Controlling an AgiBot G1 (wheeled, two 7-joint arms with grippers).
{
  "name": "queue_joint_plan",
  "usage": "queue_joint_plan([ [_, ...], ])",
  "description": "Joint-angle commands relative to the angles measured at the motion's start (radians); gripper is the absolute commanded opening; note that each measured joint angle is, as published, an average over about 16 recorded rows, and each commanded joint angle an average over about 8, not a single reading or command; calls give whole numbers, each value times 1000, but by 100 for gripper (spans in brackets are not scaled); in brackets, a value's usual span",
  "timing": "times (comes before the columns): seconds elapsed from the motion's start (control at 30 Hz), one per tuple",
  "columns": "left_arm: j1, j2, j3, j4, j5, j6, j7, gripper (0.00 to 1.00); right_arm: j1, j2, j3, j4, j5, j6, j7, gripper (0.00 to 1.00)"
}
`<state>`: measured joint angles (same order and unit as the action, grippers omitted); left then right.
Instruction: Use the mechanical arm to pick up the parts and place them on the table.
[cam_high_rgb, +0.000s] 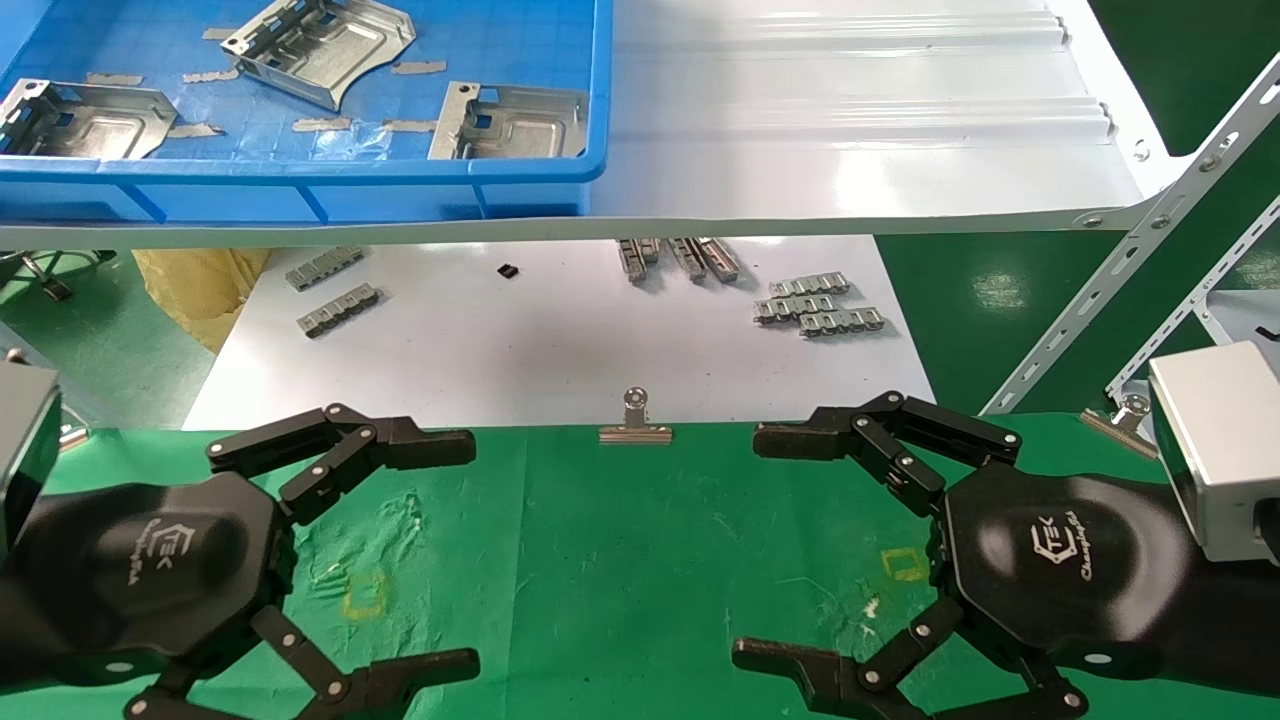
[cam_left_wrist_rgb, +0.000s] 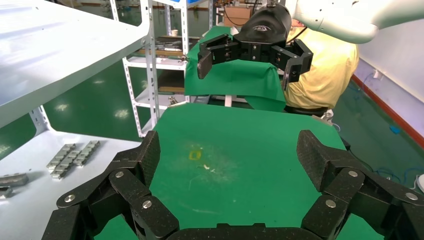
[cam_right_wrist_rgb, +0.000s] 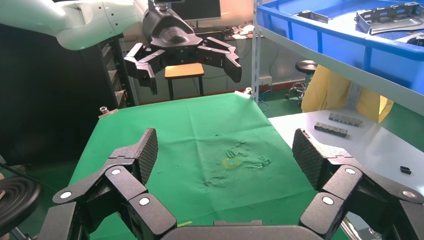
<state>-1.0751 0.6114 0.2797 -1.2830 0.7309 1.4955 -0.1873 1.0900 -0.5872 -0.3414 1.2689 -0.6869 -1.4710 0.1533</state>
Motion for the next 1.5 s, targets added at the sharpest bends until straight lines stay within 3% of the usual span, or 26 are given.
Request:
queue_joint_plan([
  [0.03, 0, 0, 0, 0, 0, 0, 0, 100, 0, 0, 0, 0, 0, 0, 0, 100],
  [0.27, 0, 0, 0, 0, 0, 0, 0, 100, 0, 0, 0, 0, 0, 0, 0, 100],
  [0.53, 0, 0, 0, 0, 0, 0, 0, 100, 0, 0, 0, 0, 0, 0, 0, 0],
  [1.5, 0, 0, 0, 0, 0, 0, 0, 100, 0, 0, 0, 0, 0, 0, 0, 0],
])
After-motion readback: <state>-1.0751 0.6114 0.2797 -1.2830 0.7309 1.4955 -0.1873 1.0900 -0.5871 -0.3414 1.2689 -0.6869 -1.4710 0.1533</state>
